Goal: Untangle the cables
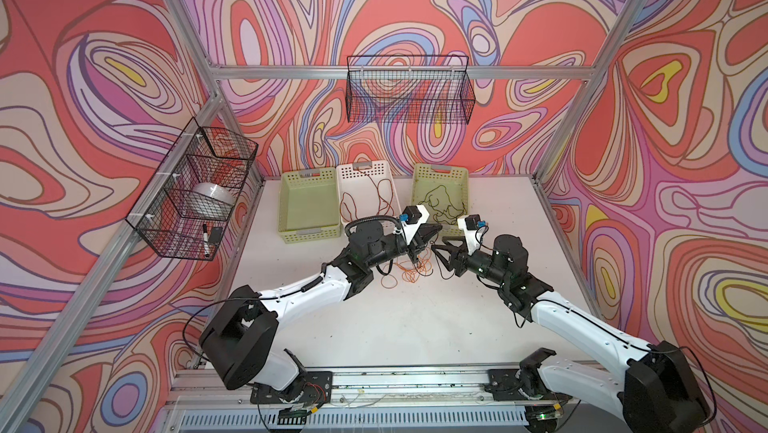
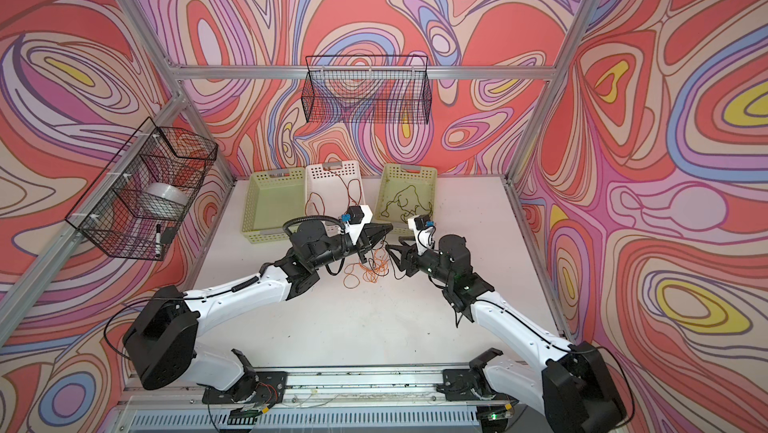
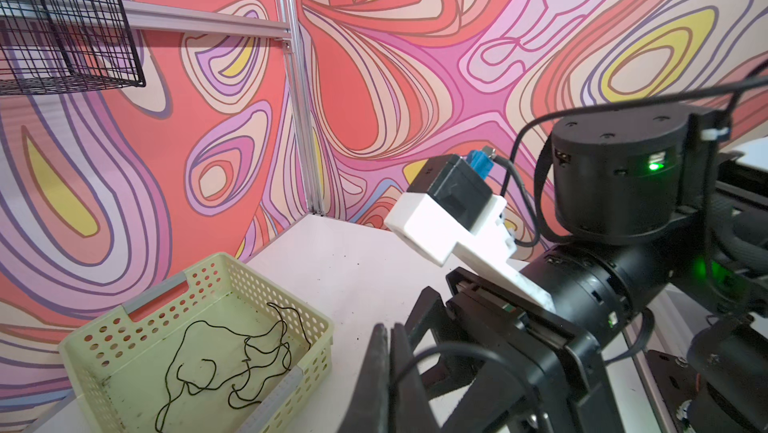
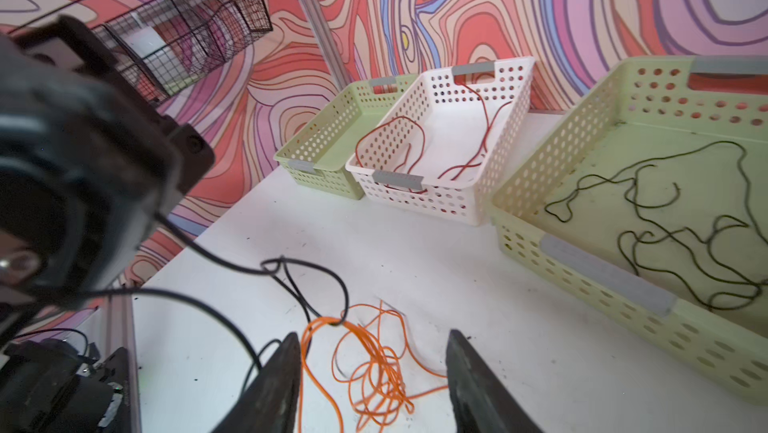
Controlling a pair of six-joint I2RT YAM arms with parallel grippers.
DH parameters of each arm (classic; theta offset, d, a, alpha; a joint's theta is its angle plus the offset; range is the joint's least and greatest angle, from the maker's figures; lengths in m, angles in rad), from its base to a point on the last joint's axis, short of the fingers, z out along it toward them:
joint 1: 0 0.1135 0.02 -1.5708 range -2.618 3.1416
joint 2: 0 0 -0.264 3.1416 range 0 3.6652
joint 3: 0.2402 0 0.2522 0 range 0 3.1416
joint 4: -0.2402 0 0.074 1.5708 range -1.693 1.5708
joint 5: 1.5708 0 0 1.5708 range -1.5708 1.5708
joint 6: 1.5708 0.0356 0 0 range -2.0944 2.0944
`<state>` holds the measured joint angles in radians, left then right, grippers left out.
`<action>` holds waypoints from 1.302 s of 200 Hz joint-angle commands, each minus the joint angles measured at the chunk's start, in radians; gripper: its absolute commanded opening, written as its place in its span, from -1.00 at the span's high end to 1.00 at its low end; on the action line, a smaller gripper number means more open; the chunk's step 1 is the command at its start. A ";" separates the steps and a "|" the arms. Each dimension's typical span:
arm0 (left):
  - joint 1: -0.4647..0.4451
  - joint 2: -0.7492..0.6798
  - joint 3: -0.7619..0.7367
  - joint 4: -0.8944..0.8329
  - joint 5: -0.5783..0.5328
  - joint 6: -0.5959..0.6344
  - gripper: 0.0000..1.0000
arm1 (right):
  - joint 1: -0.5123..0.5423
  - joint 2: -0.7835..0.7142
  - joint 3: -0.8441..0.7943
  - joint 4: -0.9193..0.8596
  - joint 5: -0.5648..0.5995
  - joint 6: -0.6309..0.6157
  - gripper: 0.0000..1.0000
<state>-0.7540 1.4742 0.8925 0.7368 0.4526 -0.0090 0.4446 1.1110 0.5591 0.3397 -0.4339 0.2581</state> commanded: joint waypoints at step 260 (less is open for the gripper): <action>-0.031 -0.085 0.393 -0.302 -0.052 0.206 1.00 | -0.002 0.485 -0.004 0.039 0.168 0.249 0.26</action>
<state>-0.7914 1.4132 1.2125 0.4782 0.4191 0.1356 0.4446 1.5578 0.5774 0.3721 -0.2760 0.4850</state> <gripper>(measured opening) 0.048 0.375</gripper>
